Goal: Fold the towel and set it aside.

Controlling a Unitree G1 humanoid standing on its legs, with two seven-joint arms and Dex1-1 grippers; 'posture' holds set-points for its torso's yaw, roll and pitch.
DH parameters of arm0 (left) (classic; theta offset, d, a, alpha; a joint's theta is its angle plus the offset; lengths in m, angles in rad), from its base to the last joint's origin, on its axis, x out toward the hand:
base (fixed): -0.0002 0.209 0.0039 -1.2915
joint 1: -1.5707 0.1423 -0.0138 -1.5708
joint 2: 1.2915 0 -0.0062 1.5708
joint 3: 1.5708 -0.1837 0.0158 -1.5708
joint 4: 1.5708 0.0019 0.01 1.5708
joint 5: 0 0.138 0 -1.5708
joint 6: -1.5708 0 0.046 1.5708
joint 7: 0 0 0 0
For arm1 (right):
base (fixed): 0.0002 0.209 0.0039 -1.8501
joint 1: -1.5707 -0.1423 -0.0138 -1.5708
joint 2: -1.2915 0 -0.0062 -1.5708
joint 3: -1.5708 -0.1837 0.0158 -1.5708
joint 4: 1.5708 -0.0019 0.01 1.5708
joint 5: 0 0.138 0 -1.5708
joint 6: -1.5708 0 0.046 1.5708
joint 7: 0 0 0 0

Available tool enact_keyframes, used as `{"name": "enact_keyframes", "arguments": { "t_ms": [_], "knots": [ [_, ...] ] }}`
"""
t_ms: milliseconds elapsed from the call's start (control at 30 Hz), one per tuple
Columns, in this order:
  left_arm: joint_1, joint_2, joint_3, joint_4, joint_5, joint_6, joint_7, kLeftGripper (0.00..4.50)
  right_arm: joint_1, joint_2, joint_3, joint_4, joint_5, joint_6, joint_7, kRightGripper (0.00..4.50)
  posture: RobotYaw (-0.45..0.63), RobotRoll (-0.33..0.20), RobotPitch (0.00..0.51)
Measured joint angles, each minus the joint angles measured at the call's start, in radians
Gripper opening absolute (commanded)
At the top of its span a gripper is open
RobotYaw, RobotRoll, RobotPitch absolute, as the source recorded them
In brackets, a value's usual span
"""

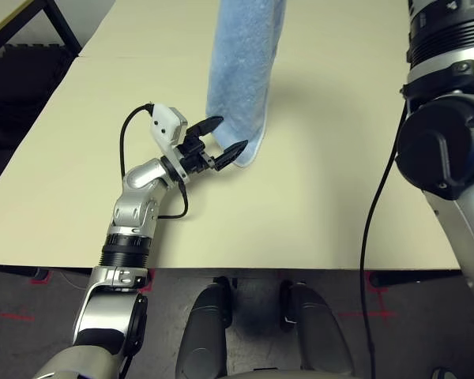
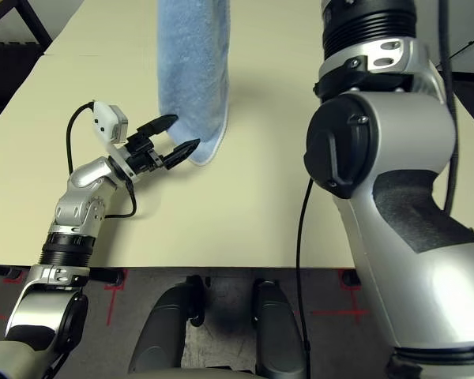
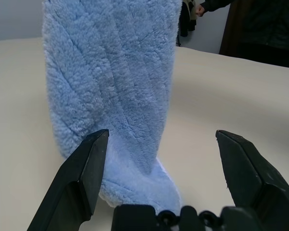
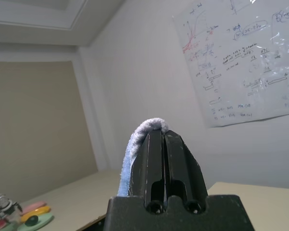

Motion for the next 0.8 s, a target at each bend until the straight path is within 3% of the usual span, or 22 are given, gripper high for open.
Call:
{"name": "enact_keyframes", "arguments": {
  "t_ms": [300,500,633,800],
  "knots": [
    [-0.207,-0.06,0.002,0.316,0.054,-0.156,0.021,4.5,0.019,-0.019,0.001,-0.113,0.076,0.163,0.061,0.03,-0.08,0.0,0.19],
    [-0.323,-0.192,-0.018,0.463,0.072,-0.214,0.0,4.5,0.048,0.073,0.004,-0.124,0.101,0.195,0.049,0.03,-0.07,0.0,0.194],
    [-0.349,-0.248,-0.036,0.479,0.075,-0.234,-0.029,4.5,0.05,0.096,0.004,-0.124,0.101,0.195,0.034,0.03,-0.06,0.0,0.199],
    [-0.315,-0.255,-0.056,0.448,0.08,-0.234,-0.069,4.5,0.075,0.107,0.004,-0.125,0.101,0.195,0.025,0.03,-0.05,0.0,0.2]
  ]
}}
